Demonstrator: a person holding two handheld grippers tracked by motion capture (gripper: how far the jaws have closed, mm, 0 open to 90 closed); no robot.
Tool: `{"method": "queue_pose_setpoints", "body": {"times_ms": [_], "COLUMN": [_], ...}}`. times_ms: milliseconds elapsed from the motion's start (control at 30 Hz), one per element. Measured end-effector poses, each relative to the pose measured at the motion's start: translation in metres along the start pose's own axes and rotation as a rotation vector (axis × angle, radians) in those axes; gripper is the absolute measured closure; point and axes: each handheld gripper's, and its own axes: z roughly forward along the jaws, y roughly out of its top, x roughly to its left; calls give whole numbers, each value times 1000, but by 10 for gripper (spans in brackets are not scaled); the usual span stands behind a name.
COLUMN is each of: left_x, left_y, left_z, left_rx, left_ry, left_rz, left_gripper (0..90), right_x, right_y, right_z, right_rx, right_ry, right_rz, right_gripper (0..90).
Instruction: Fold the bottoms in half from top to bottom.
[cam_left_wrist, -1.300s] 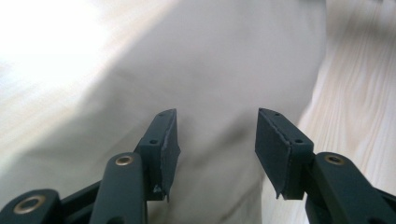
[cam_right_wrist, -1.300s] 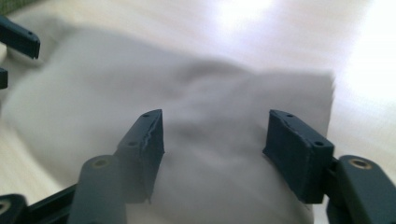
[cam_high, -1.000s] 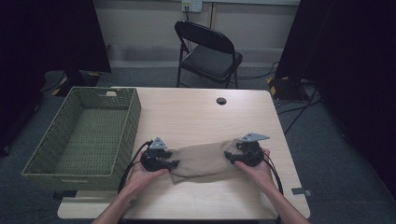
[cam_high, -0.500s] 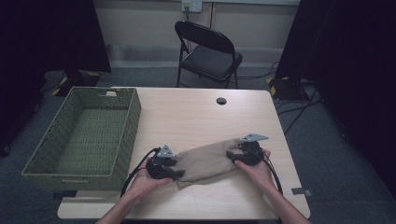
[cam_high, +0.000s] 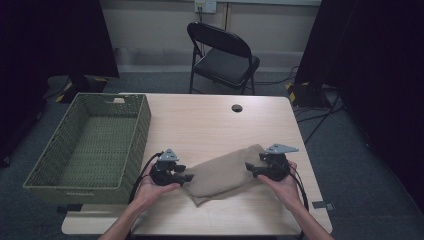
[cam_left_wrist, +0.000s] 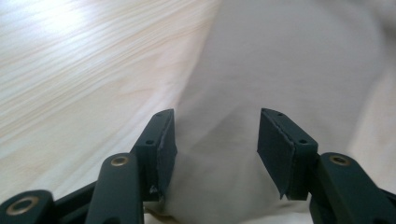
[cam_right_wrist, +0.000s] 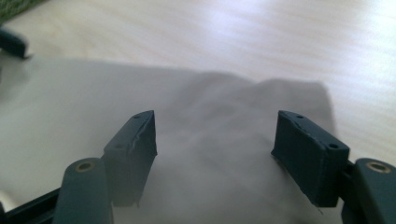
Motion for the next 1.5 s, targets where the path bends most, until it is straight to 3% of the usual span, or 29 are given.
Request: {"method": "queue_pose_setpoints", "body": {"times_ms": [67,200,267,400,700,933,1033,1133,1200,1300,1400,1500], "left_x": [-1,-8,-12,-20,-31,-43,-46,-47,-48,-51,-55,-57], "left_y": [-1,-1,-1,-1,-1,-1,-1,-1,-2,-2,-2,-2], "left_z": [5,7,8,11,16,18,19,19,20,20,21,22], "left_rx": [11,37,50,53,55,60,59,57,56,58,61,61], "left_ry": [5,-12,-14,-42,-93,-92,-100,-107,-118,-121,-130,-151], "left_rz": [5,41,61,62,62,77,85,76,69,79,92,89], "left_gripper": [489,507,514,513,513,511,511,512,512,517,522,524], "right_x": [6,6,5,-1,-21,-27,-22,-10,1,14,14,5], "right_y": [-6,-15,-16,-16,-10,-3,1,6,5,-1,-7,-5], "right_z": [0,11,15,20,30,30,23,12,9,13,25,30], "right_rx": [29,79,70,52,5,14,-6,-35,-29,9,64,46], "right_ry": [12,-17,-44,-62,-54,-45,-60,-27,8,26,35,17], "right_rz": [-19,-67,-101,-106,-44,-25,-28,-20,-8,-54,-67,-45], "right_gripper": [288,296,298,302,307,301,295,296,296,291,277,282]}}
